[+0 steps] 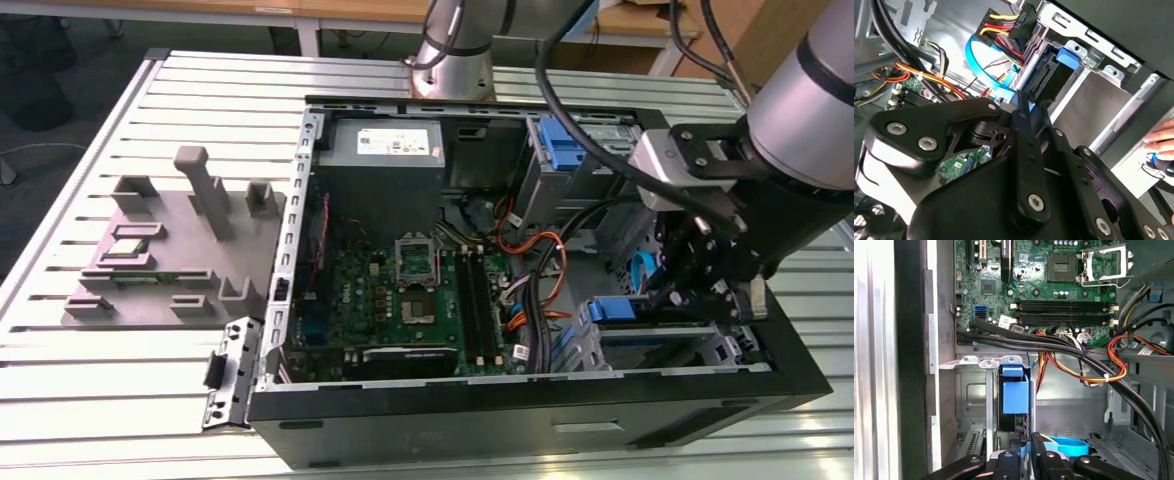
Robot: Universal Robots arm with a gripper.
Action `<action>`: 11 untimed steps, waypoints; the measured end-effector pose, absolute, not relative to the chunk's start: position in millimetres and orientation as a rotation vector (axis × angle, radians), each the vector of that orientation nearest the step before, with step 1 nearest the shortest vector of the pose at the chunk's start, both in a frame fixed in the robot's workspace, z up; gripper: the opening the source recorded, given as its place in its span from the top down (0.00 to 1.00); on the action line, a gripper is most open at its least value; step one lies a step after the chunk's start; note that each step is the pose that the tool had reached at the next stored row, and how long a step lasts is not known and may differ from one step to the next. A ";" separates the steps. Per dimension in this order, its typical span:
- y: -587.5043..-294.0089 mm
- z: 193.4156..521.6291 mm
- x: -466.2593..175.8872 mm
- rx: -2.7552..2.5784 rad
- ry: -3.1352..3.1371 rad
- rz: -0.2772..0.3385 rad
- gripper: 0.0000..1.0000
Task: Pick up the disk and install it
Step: 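Insert the first disk wire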
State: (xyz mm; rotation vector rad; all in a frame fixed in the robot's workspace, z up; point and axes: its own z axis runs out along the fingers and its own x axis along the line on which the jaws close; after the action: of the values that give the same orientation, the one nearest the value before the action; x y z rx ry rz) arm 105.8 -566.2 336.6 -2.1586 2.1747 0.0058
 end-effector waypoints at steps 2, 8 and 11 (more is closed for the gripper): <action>-566.2 342.4 105.8 -2.159 2.175 0.006 0.76; -566.3 348.4 109.1 -2.159 2.175 0.006 0.76; -566.2 348.4 113.8 -2.159 2.175 0.007 0.76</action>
State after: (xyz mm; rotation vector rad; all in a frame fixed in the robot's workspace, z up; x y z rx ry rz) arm 113.8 -566.2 348.4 -2.1587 2.1749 0.0065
